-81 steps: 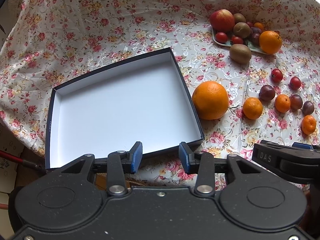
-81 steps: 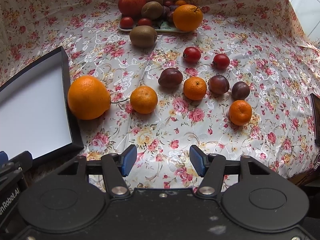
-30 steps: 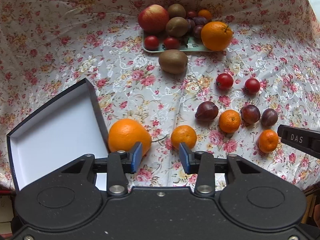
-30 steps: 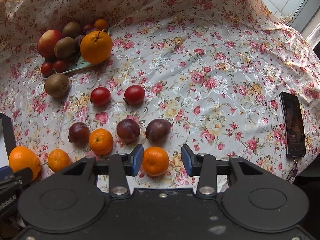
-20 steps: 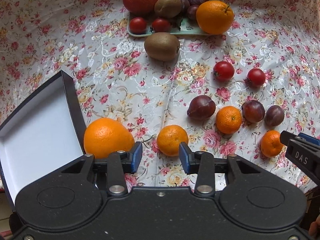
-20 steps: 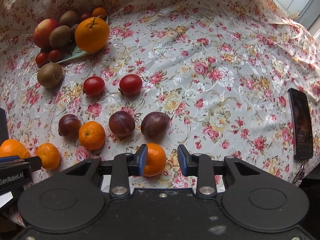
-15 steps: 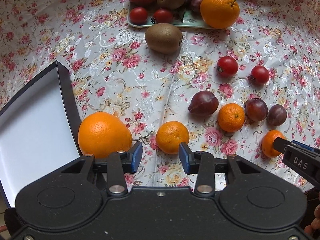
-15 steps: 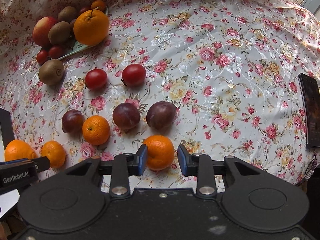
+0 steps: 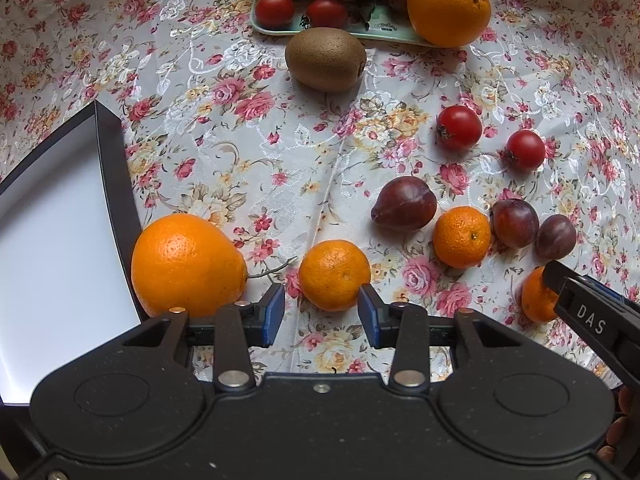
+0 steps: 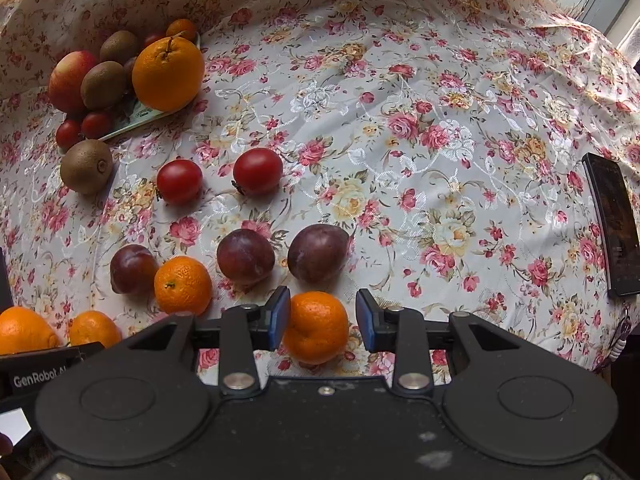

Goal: Organize fruits
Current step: 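Move the right gripper to a tangerine and close on it, then close the left gripper on a stemmed tangerine while the right gripper holds its tangerine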

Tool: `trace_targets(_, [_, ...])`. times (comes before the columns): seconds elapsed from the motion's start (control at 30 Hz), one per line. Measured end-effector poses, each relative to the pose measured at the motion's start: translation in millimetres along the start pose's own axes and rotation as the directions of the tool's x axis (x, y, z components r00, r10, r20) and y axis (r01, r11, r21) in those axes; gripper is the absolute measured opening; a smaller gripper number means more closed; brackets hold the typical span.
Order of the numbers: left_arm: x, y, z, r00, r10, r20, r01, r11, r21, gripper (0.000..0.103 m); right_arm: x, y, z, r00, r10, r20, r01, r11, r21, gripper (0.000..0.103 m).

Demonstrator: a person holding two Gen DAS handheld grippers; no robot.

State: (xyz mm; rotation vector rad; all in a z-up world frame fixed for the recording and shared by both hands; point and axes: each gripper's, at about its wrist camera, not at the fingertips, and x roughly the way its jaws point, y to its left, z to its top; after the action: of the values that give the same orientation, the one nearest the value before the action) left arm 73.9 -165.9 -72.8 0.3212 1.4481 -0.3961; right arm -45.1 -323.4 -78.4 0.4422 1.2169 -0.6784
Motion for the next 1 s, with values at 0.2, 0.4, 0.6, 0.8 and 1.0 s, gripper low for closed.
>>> trace_targets(0.2, [7, -4, -1, 1.000, -0.011, -0.017, 0.011, 1.000, 0.008, 0.052, 10, -8, 5, 0.997, 0.031, -0.065, -0.026, 0.996, 0.084, 0.045])
trace_targets(0.4, [21, -7, 3, 0.999, 0.007, -0.050, -0.007, 1.000, -0.002, 0.051, 29, -10, 1, 0.987, 0.031, -0.160, -0.012, 0.993, 0.118, 0.044])
trace_targets(0.6, [25, -5, 5, 0.999, 0.008, -0.054, -0.010, 1.000, -0.024, 0.051, 32, -15, 2, 0.985, 0.035, -0.168, -0.010, 0.989, 0.146, 0.044])
trace_targets(0.8, [27, -8, 8, 0.999, 0.016, -0.048, -0.018, 0.999, -0.032, 0.050, 31, -25, 6, 0.983, 0.060, -0.176, -0.024, 0.979, 0.201, 0.043])
trace_targets(1.0, [18, -12, 6, 1.000, 0.016, -0.001, -0.016, 0.999, -0.031, 0.047, 20, -25, 4, 0.988, 0.023, -0.150, 0.006, 0.981, 0.192, 0.042])
